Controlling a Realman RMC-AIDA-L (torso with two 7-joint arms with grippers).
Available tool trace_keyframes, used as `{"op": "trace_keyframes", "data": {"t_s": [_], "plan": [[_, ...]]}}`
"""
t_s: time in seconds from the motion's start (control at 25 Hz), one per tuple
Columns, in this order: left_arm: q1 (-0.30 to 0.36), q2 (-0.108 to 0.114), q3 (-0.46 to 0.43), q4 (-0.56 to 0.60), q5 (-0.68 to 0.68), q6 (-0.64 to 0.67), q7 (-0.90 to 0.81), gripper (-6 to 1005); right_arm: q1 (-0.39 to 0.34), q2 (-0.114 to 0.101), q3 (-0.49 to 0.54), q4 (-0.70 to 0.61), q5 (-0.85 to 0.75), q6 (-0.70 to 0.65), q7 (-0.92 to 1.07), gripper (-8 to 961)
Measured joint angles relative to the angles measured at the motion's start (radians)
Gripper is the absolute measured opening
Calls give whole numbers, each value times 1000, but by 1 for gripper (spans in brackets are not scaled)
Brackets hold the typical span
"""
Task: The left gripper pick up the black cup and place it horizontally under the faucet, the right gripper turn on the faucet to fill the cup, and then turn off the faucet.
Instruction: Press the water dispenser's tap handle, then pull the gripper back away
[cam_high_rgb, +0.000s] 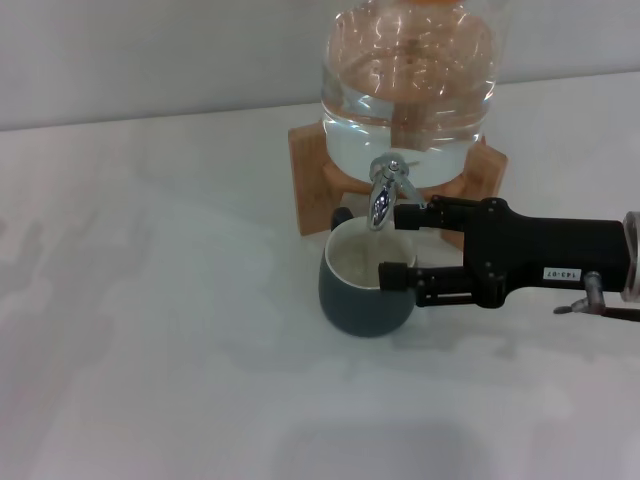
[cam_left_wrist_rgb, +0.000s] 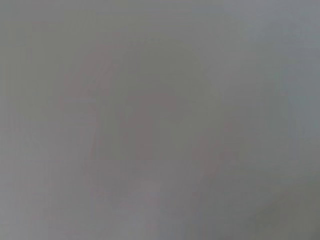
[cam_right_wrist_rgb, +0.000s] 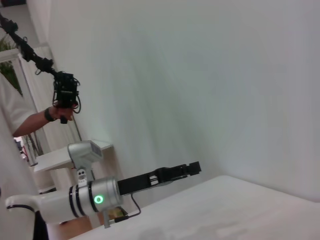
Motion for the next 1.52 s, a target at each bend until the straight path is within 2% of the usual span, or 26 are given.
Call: {"op": "trace_keyframes", "data": {"t_s": [0.36,0.96,1.52], "plan": [[0,-1,4,-1,0,-3,-14,515,0,-1,1,9,-3,-37,-11,854],[-2,-2,6,-1,4,-3,-17,515,-3,-4,81,25,-11,-39,-32,854],[0,-2,6,-1,6,2,-18,515,0,-4,93,49,-14,-54,-44,854]]}}
